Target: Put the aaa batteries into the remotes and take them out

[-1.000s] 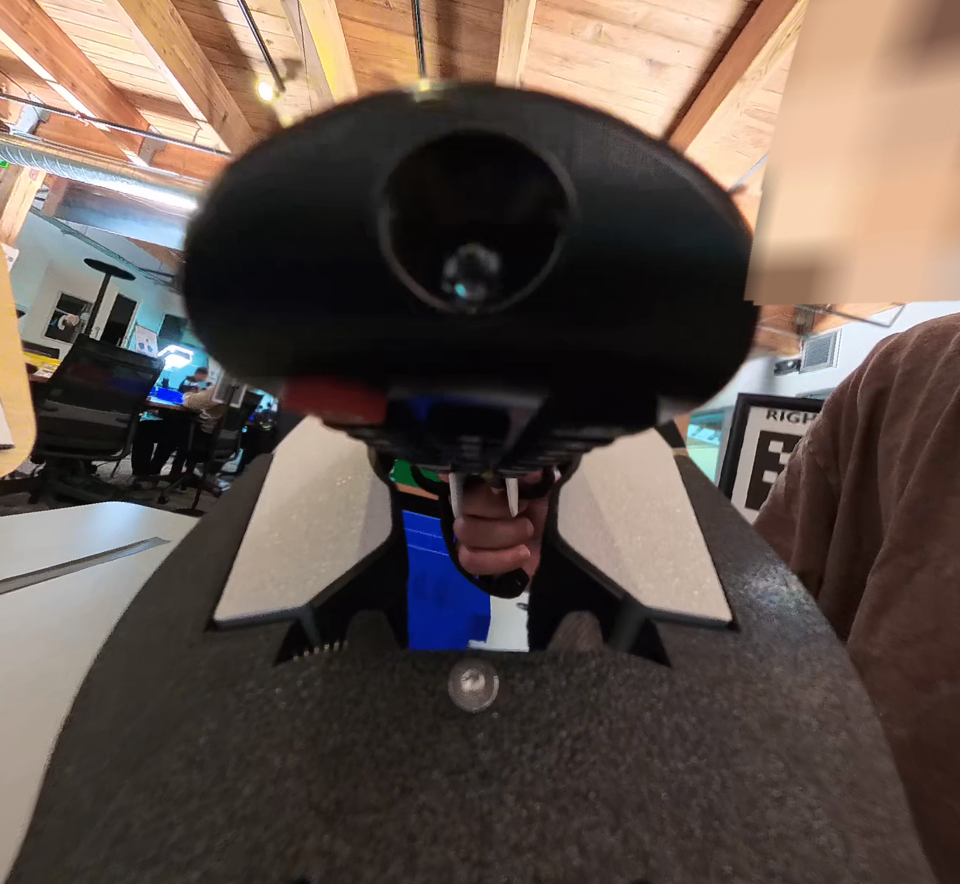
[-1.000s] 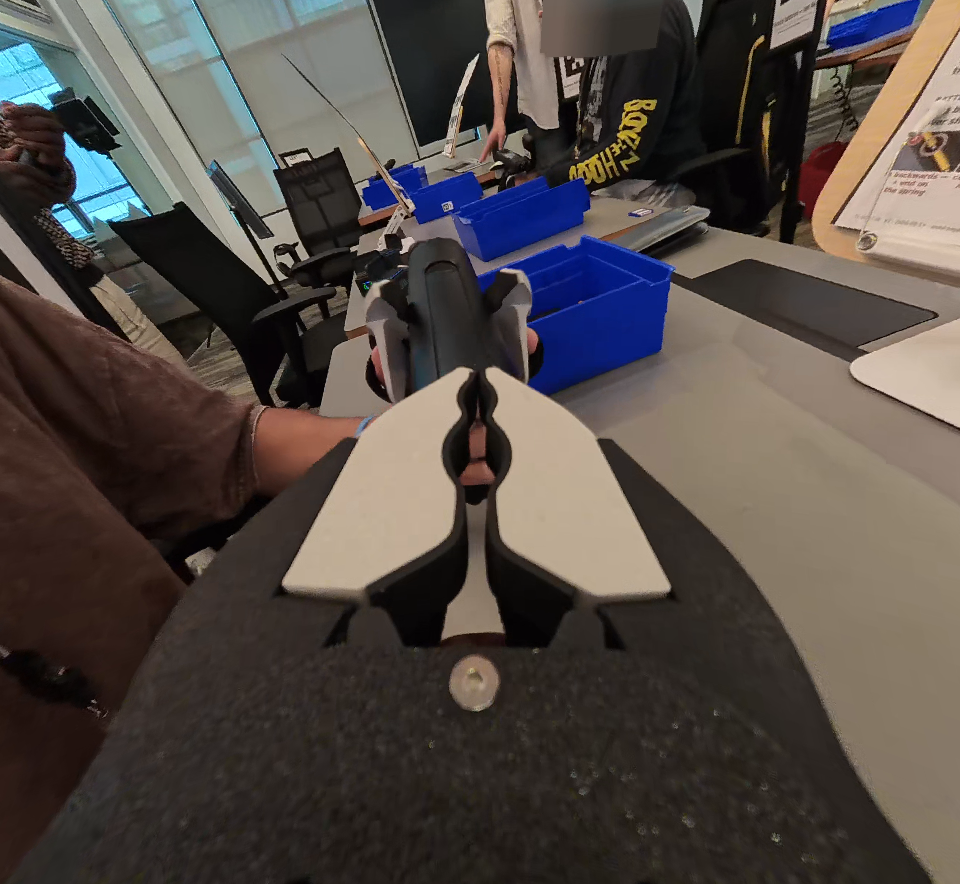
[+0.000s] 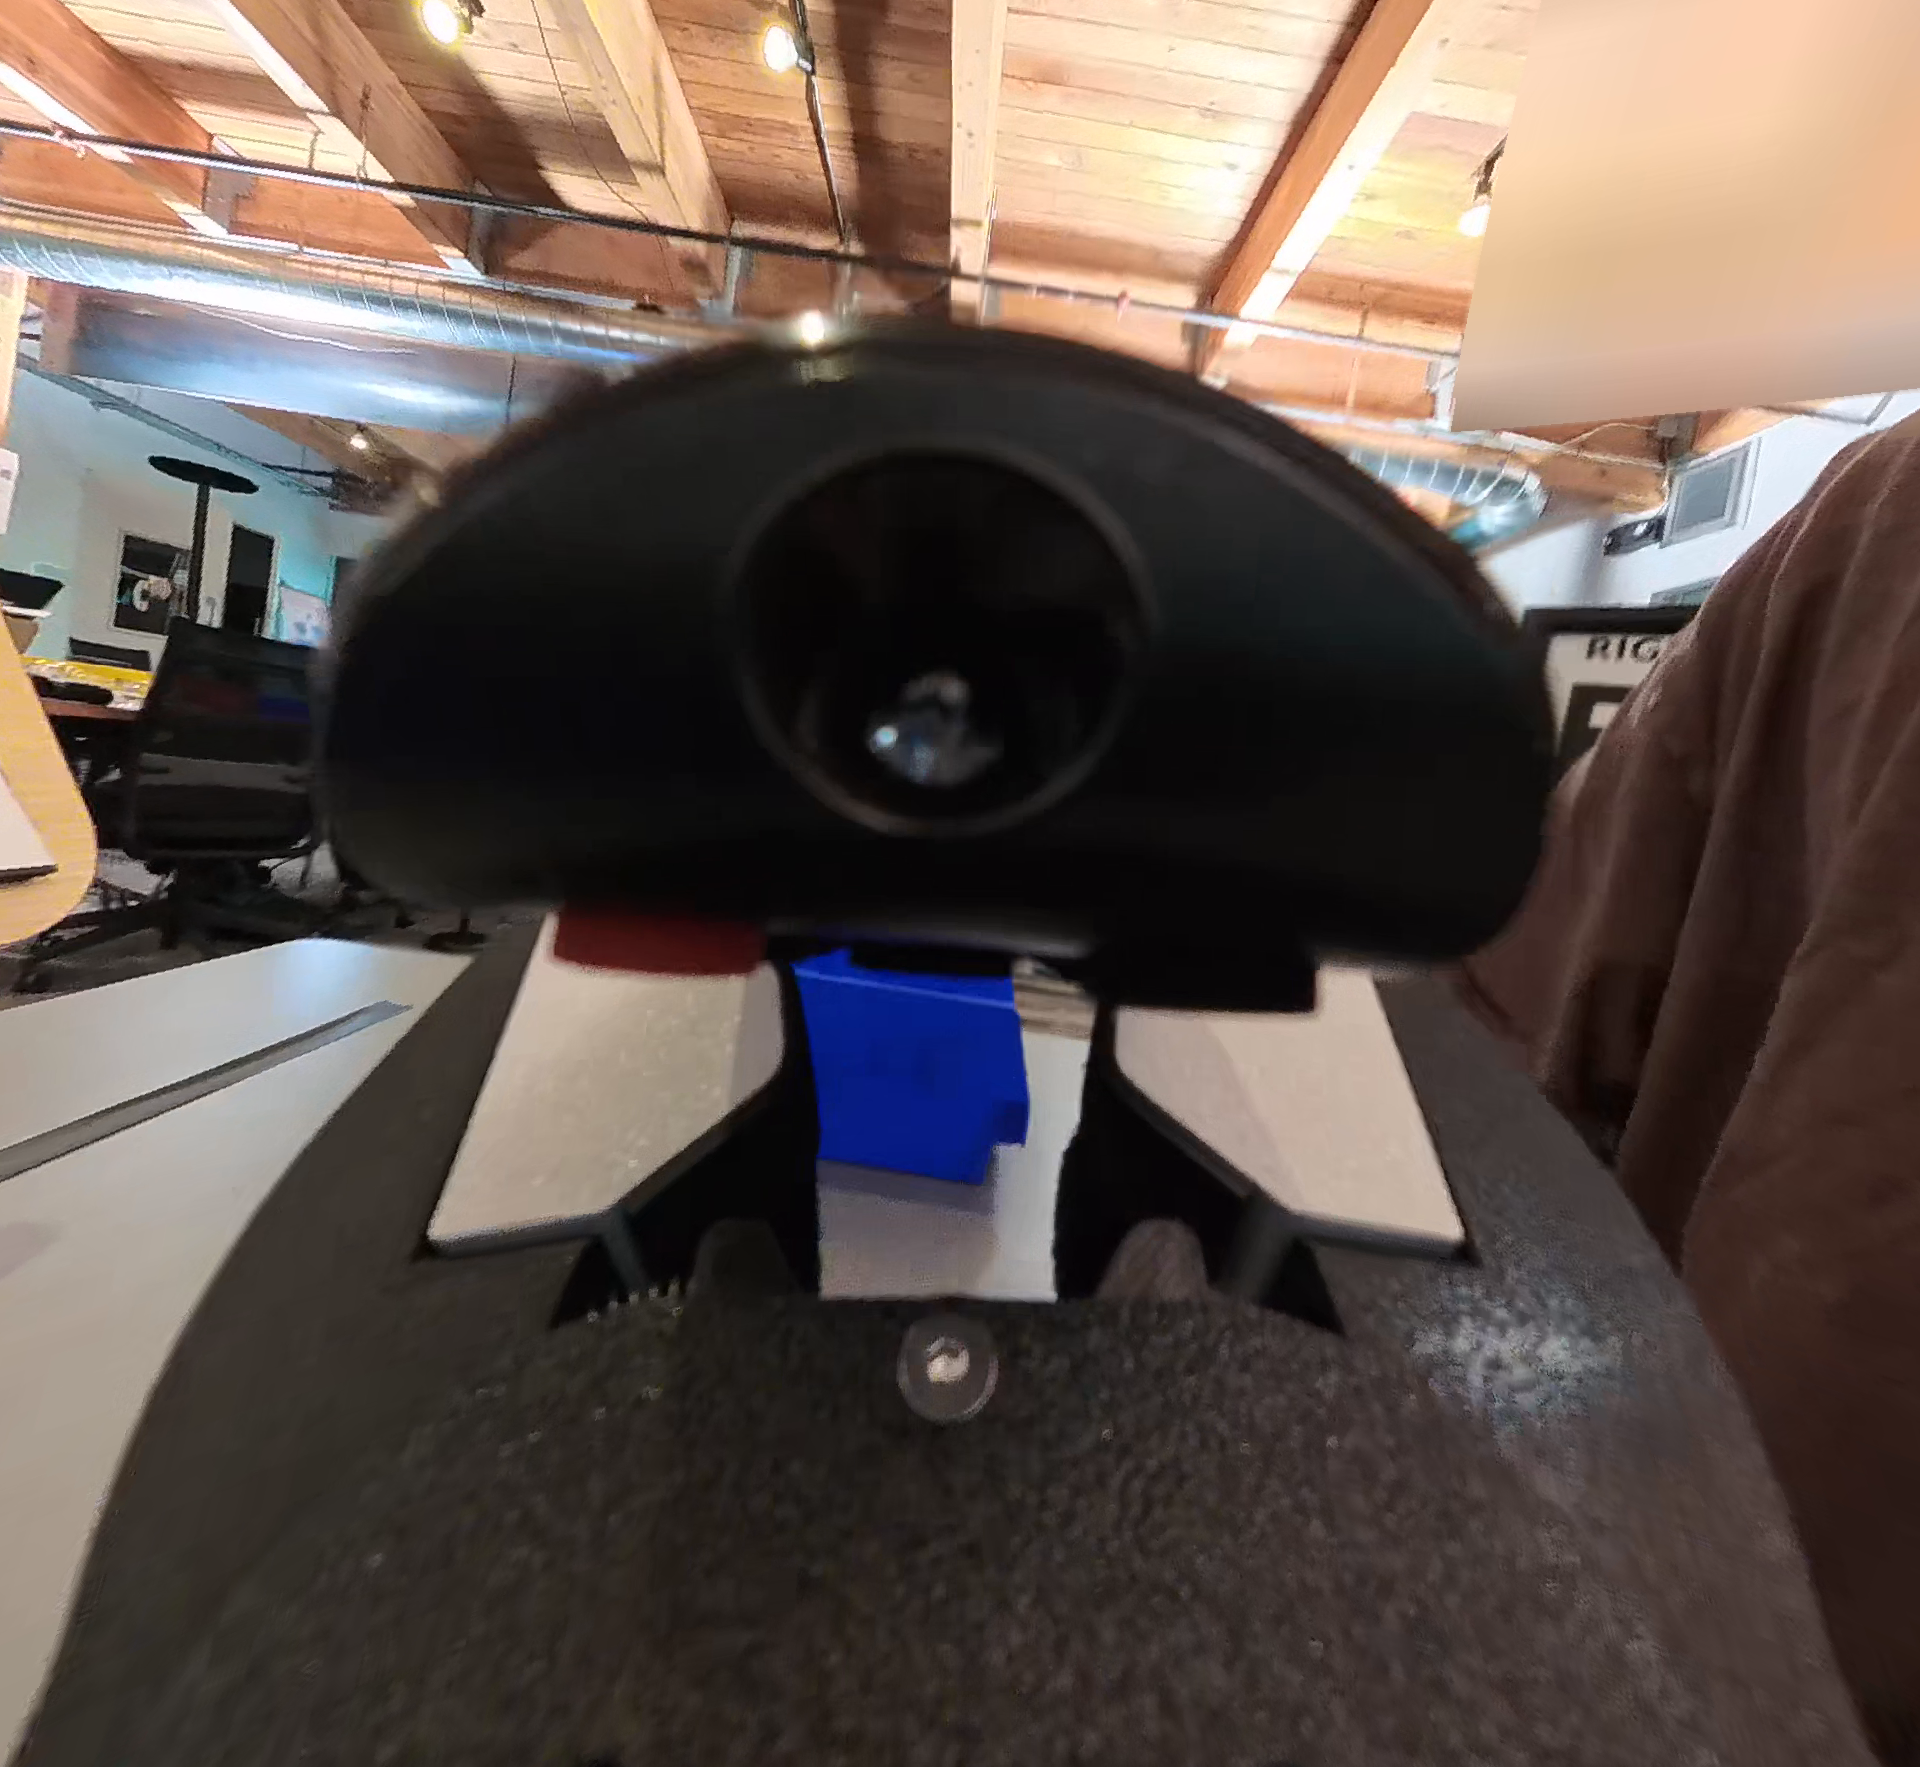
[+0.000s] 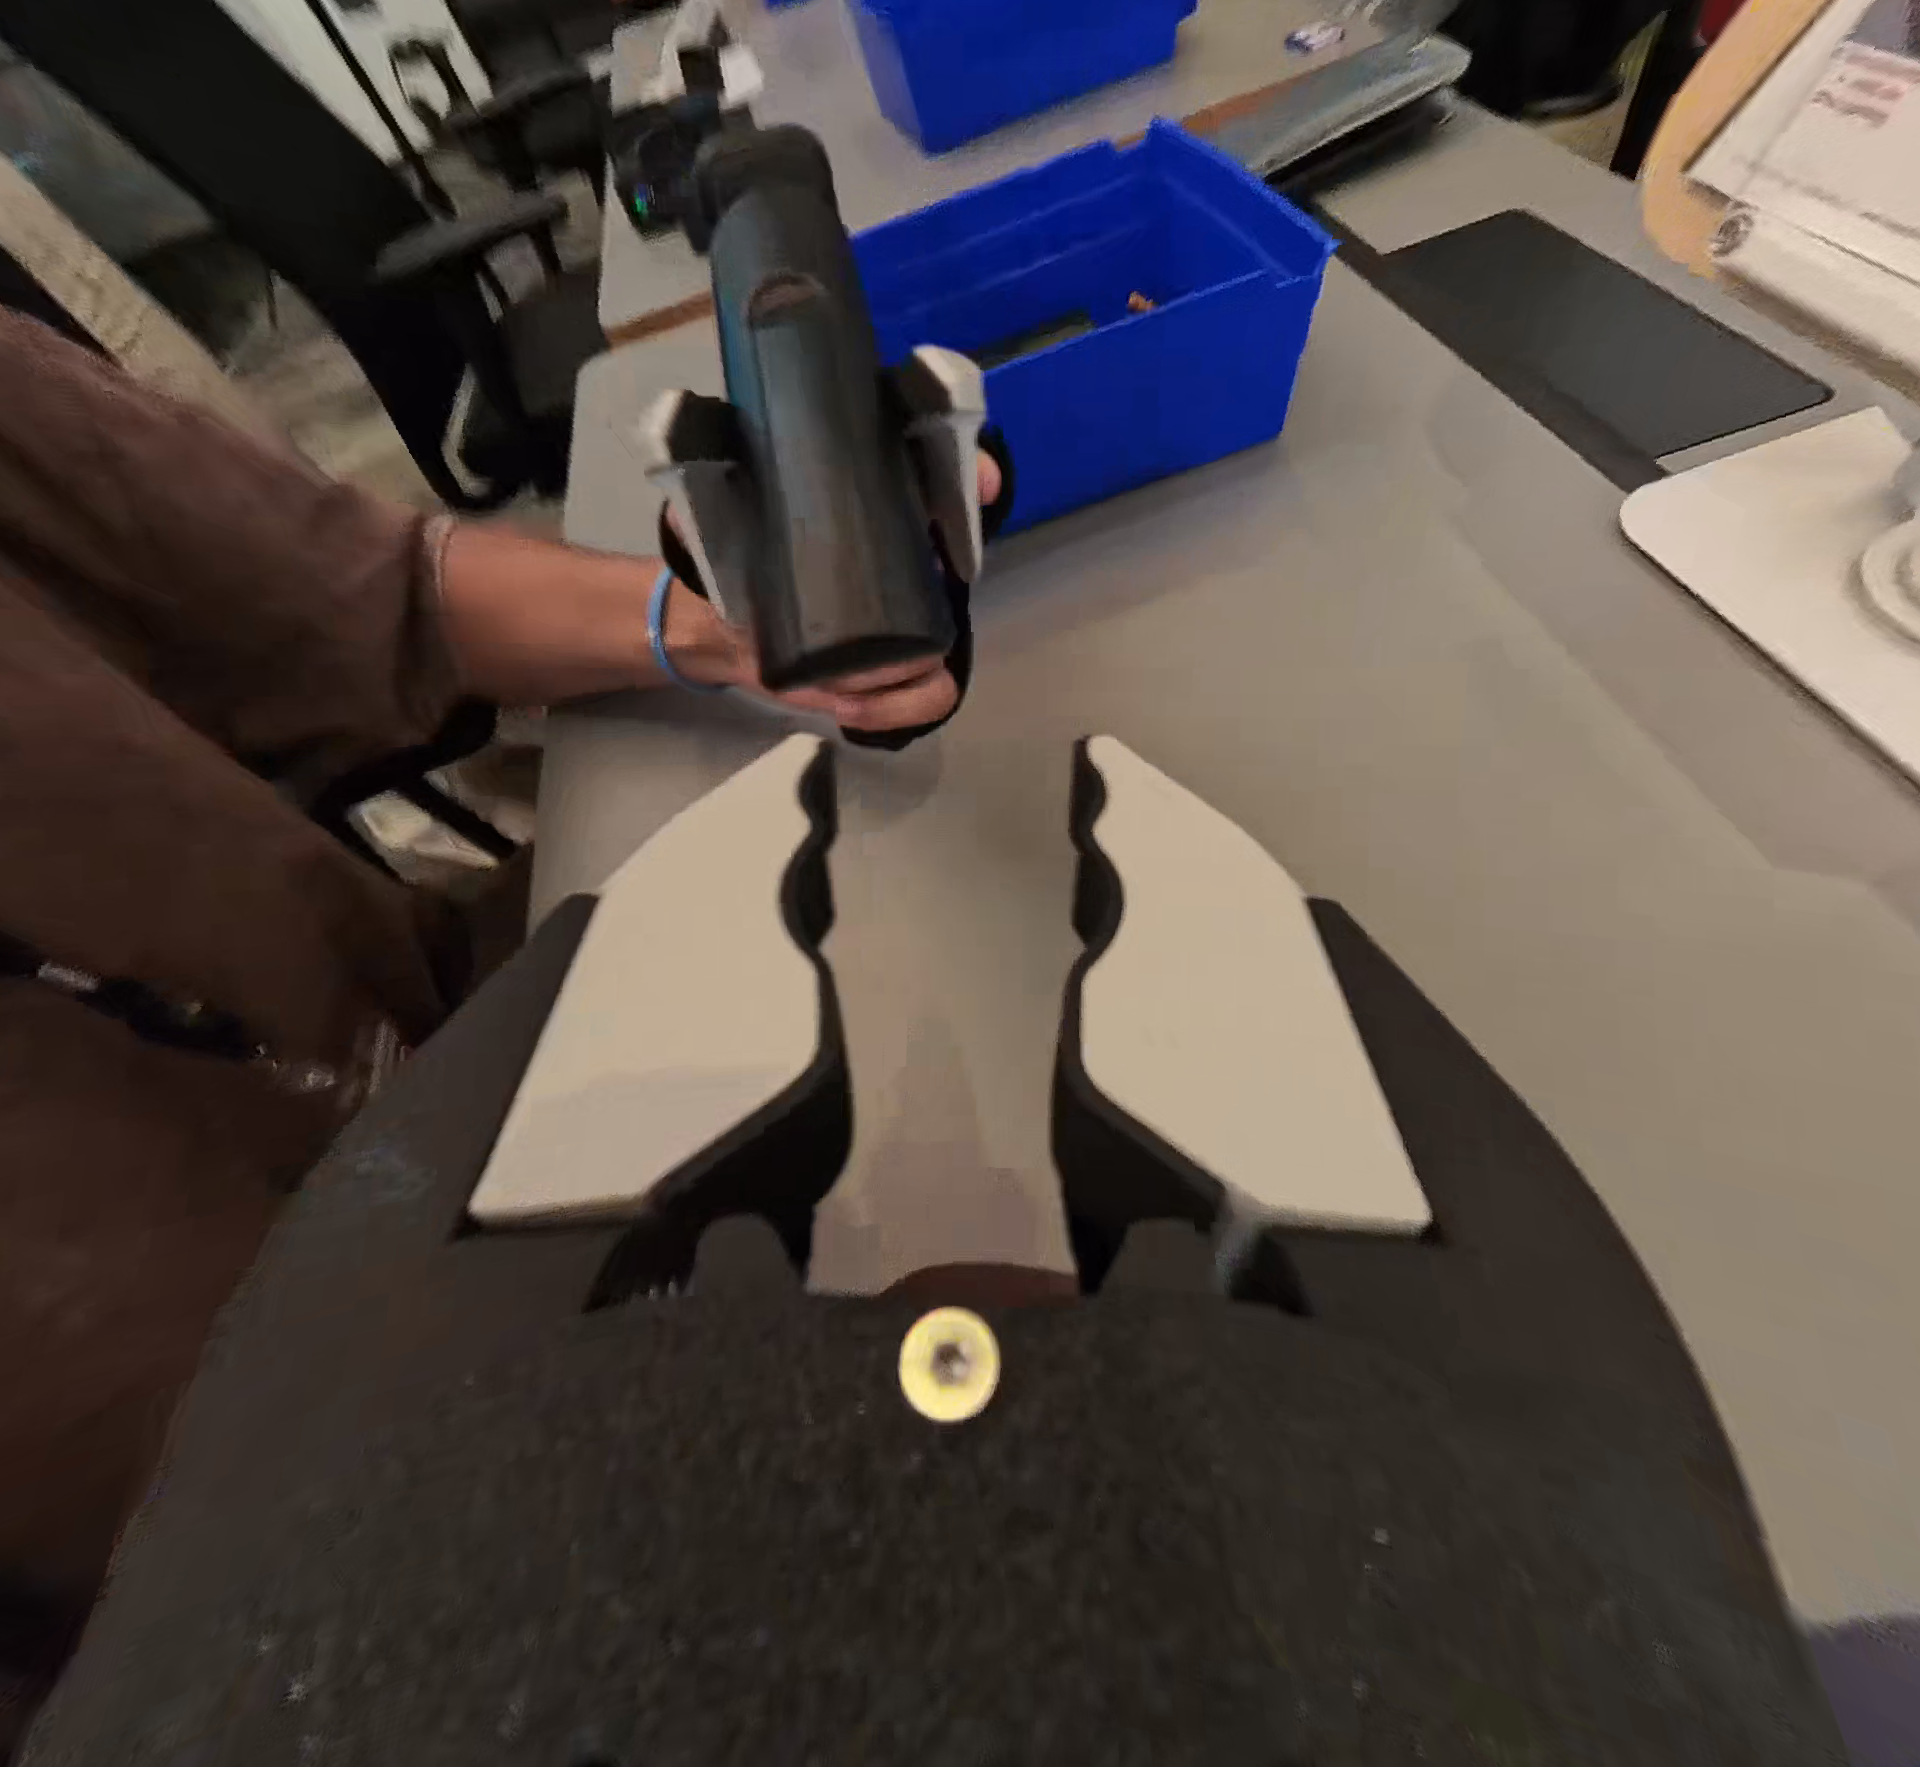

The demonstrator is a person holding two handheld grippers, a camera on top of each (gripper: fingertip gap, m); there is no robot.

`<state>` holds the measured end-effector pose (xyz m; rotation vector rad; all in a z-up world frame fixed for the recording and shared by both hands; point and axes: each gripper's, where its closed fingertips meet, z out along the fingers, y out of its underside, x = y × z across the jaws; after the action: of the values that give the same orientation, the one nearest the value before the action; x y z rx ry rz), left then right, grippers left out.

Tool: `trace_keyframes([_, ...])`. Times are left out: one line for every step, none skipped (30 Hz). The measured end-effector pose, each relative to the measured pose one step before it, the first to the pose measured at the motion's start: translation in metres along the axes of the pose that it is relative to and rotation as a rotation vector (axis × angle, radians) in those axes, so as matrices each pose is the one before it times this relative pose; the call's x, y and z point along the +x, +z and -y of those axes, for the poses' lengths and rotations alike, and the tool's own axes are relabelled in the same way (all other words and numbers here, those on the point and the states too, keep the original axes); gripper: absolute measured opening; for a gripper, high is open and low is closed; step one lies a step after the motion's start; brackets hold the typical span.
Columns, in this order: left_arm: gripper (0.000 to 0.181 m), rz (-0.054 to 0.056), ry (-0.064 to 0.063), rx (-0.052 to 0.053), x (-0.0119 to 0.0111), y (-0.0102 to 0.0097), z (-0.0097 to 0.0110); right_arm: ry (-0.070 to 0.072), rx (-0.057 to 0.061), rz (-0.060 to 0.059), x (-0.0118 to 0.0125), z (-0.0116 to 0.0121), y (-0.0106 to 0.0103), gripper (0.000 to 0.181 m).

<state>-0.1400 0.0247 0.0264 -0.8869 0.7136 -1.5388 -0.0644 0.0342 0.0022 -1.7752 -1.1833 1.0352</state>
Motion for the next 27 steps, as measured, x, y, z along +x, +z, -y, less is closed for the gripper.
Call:
trace_keyframes([0.059,0.0050,0.0104,-0.0197,-0.00107,0.00021,-0.00410,-0.0454,-0.0571,-0.0191,-0.00259,0.00308,0.00048,0.048])
trace_keyframes([0.059,0.0013,0.0040,-0.0153,-0.00047,0.00063,-0.00396,-0.0544,-0.0611,-0.0238,-0.00203,0.00242,0.00330,0.048])
trace_keyframes([0.059,-0.0014,0.0000,-0.0109,0.00012,0.00092,-0.00367,-0.0482,-0.0570,0.0045,-0.00567,0.00203,0.00606,0.049])
trace_keyframes([0.059,0.0033,0.0012,-0.0091,-0.00006,0.00110,-0.00340,-0.0378,-0.0639,0.0221,-0.00723,0.00041,0.00835,0.055])
trace_keyframes([0.059,0.0021,0.0022,-0.0056,0.00029,0.00103,-0.00254,-0.0349,-0.0559,0.0082,-0.00446,0.00066,0.00919,0.058])
trace_keyframes([0.059,-0.0037,-0.0009,-0.0048,0.00113,0.00111,-0.00197,-0.0323,-0.0508,0.0076,-0.00324,-0.00027,0.00973,0.058])
trace_keyframes([0.059,-0.0024,0.0013,-0.0044,0.00115,0.00089,-0.00136,-0.0286,-0.0547,0.0094,-0.00208,-0.00182,0.00972,0.058])
trace_keyframes([0.060,-0.0007,0.0065,-0.0055,0.00103,0.00072,-0.00107,-0.0224,-0.0394,-0.0099,0.00206,-0.00109,0.00879,0.060])
trace_keyframes([0.060,-0.0027,0.0046,-0.0060,0.00127,0.00052,-0.00078,-0.0125,-0.0335,-0.0045,0.00239,-0.00200,0.00806,0.059])
trace_keyframes([0.060,0.0015,0.0049,-0.0044,0.00068,0.00028,-0.00059,-0.0046,-0.0299,0.0169,-0.00004,-0.00193,0.00703,0.058])
trace_keyframes([0.060,0.0053,0.0040,0.0013,-0.00006,-0.00015,0.00029,0.0055,0.0013,0.0264,-0.00101,0.00126,0.00581,0.058])
trace_keyframes([0.060,0.0029,-0.0008,0.0029,-0.00021,-0.00047,0.00059,0.0142,0.0024,0.0293,-0.00127,-0.00007,0.00500,0.058])
trace_keyframes([0.060,0.0063,0.0021,-0.0008,-0.00098,-0.00078,0.00004,0.0114,-0.0041,0.0290,-0.00179,-0.00084,0.00399,0.053])
trace_keyframes([0.061,0.0018,0.0021,-0.0019,-0.00038,-0.00067,0.00003,0.0081,0.0114,0.0157,-0.00128,0.00025,0.00327,0.051])
trace_keyframes([0.061,0.0018,0.0071,-0.0072,-0.00013,-0.00032,-0.00101,-0.0091,0.0045,-0.0021,0.00020,-0.00080,0.00249,0.051])
trace_keyframes([0.061,0.0000,0.0119,-0.0036,0.00055,0.00008,-0.00070,-0.0108,0.0029,-0.0098,0.00034,-0.00062,0.00120,0.051])
trace_keyframes([0.061,-0.0007,0.0062,-0.0004,0.00024,0.00004,-0.00015,-0.0045,0.0074,-0.0056,-0.00030,-0.00023,0.00003,0.051])
trace_keyframes([0.061,-0.0002,0.0042,0.0026,0.00004,0.00004,0.00049,-0.0014,0.0171,-0.0085,0.00013,0.00072,-0.00142,0.051])
trace_keyframes([0.061,0.0001,-0.0011,0.0024,-0.00004,0.00000,0.00041,0.0072,0.0242,-0.0034,-0.00022,0.00148,-0.00251,0.051])
trace_keyframes([0.061,0.0004,-0.0007,-0.0014,0.00001,0.00039,-0.00032,0.0033,0.0232,-0.0060,-0.00007,0.00126,-0.00303,0.051])
trace_keyframes([0.061,0.0008,-0.0002,-0.0106,0.00036,0.00087,-0.00168,0.0064,0.0201,-0.0030,-0.00071,0.00033,-0.00305,0.051])
trace_keyframes([0.061,0.0043,0.0004,-0.0180,0.00011,0.00117,-0.00249,0.0050,0.0141,-0.0056,-0.00082,-0.00090,-0.00273,0.051])
trace_keyframes([0.061,0.0067,0.0059,-0.0197,0.00002,0.00128,-0.00262,0.0053,0.0153,-0.0082,-0.00073,-0.00128,-0.00242,0.051])
trace_keyframes([0.062,0.0052,0.0039,-0.0114,0.00048,0.00106,-0.00113,0.0086,0.0162,-0.0042,-0.00129,-0.00182,-0.00243,0.050])
trace_keyframes([0.063,0.0021,-0.0075,0.0088,0.00069,0.00052,0.00170,0.0083,0.0029,-0.0046,-0.00097,-0.00402,-0.00238,0.051])
trace_keyframes([0.069,0.0032,-0.0193,0.0205,-0.00037,0.00000,0.00358,0.0045,0.0201,-0.0158,0.00035,-0.00232,-0.00323,0.050])
trace_keyframes([0.066,-0.0019,-0.0222,0.0225,-0.00034,-0.00038,0.00392,0.0243,0.0112,0.0066,-0.00157,-0.00381,-0.00324,0.050])
